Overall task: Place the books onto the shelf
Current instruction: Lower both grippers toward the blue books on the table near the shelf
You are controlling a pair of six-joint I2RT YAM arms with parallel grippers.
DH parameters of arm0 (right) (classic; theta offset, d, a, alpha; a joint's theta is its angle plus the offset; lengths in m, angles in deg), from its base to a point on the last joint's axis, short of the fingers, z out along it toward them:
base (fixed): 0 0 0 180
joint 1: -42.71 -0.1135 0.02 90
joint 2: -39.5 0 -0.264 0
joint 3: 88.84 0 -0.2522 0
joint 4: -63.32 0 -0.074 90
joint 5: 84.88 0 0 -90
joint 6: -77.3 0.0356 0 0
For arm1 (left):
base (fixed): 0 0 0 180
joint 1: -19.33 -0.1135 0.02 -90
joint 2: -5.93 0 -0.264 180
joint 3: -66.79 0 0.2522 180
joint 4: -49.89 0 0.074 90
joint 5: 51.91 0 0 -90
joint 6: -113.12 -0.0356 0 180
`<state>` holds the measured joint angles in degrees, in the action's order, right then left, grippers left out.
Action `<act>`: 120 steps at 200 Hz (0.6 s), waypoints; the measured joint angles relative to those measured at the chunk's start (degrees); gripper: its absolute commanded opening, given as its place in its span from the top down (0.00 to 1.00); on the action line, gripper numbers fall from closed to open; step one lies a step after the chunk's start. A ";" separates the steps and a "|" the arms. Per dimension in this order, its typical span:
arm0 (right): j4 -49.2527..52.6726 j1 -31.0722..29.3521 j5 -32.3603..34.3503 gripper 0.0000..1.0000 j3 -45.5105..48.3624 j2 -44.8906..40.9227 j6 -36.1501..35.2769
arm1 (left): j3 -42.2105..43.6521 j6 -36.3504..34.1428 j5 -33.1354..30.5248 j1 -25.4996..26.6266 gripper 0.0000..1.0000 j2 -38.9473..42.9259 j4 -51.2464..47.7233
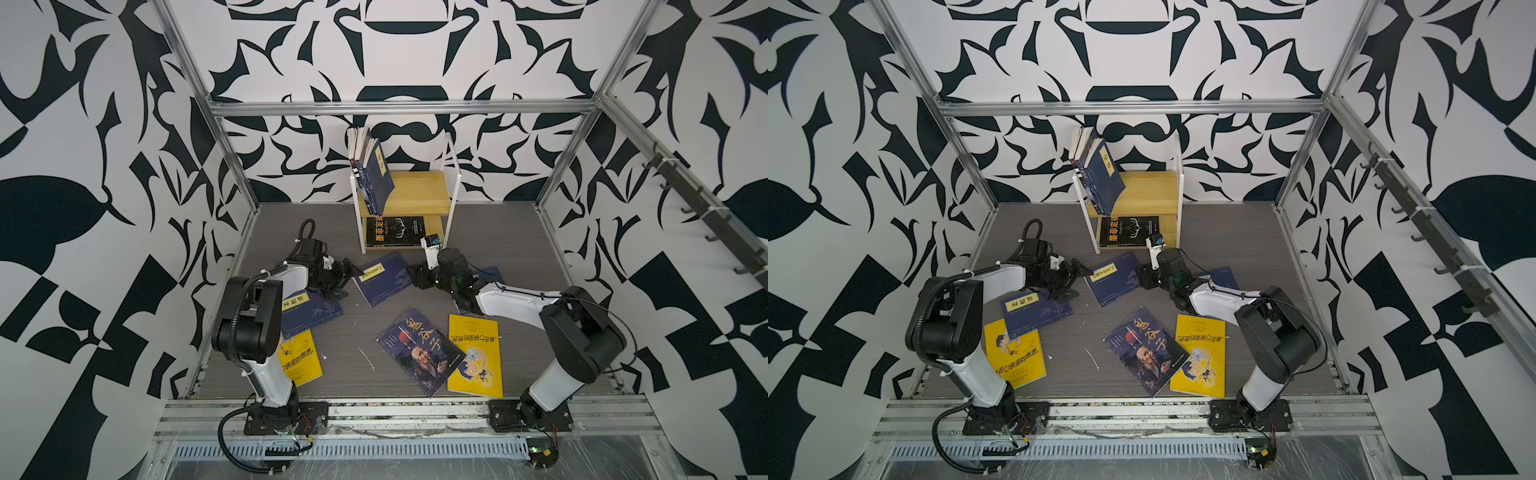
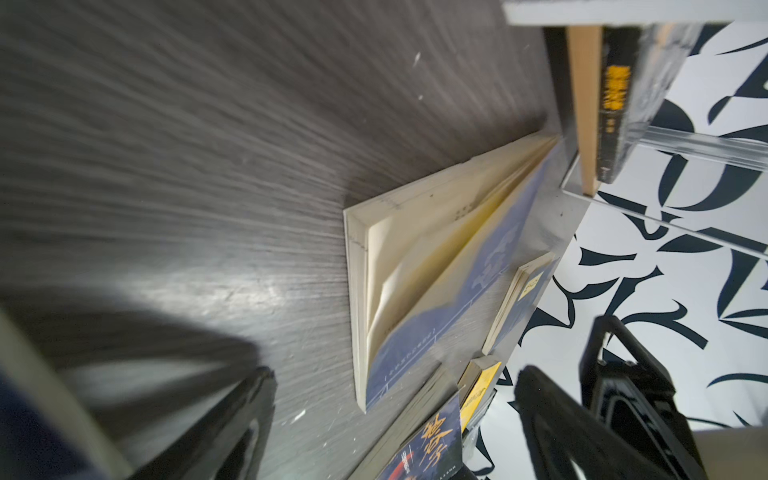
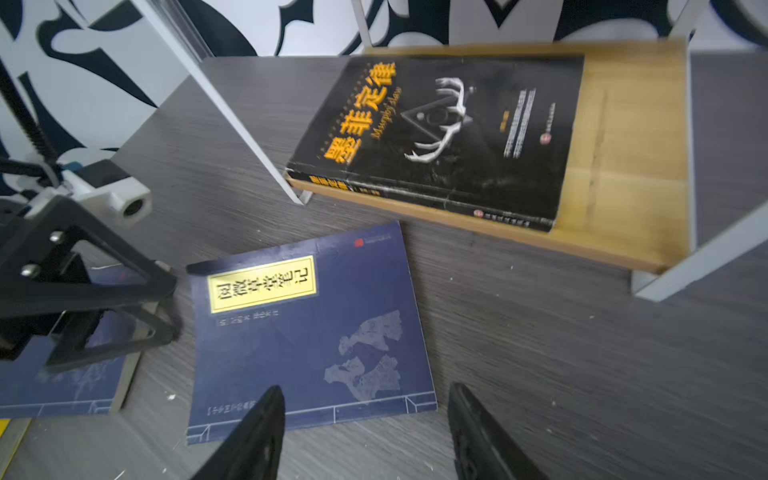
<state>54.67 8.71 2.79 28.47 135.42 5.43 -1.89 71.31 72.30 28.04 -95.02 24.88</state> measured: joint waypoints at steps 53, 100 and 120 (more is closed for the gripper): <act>-5.01 0.81 0.24 0.36 -0.09 9.07 2.21 | -0.13 2.49 -0.04 0.96 0.11 -1.14 1.14; -8.96 2.58 -0.02 0.36 -1.42 14.93 3.43 | -2.56 3.89 0.81 1.09 0.16 -3.80 1.95; -9.90 3.04 -1.38 0.37 -2.86 16.55 3.56 | -3.54 4.31 1.27 1.16 0.20 -5.07 2.23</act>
<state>44.77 11.75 1.42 25.61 151.97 8.99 -5.43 75.61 73.57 29.19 -100.09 27.11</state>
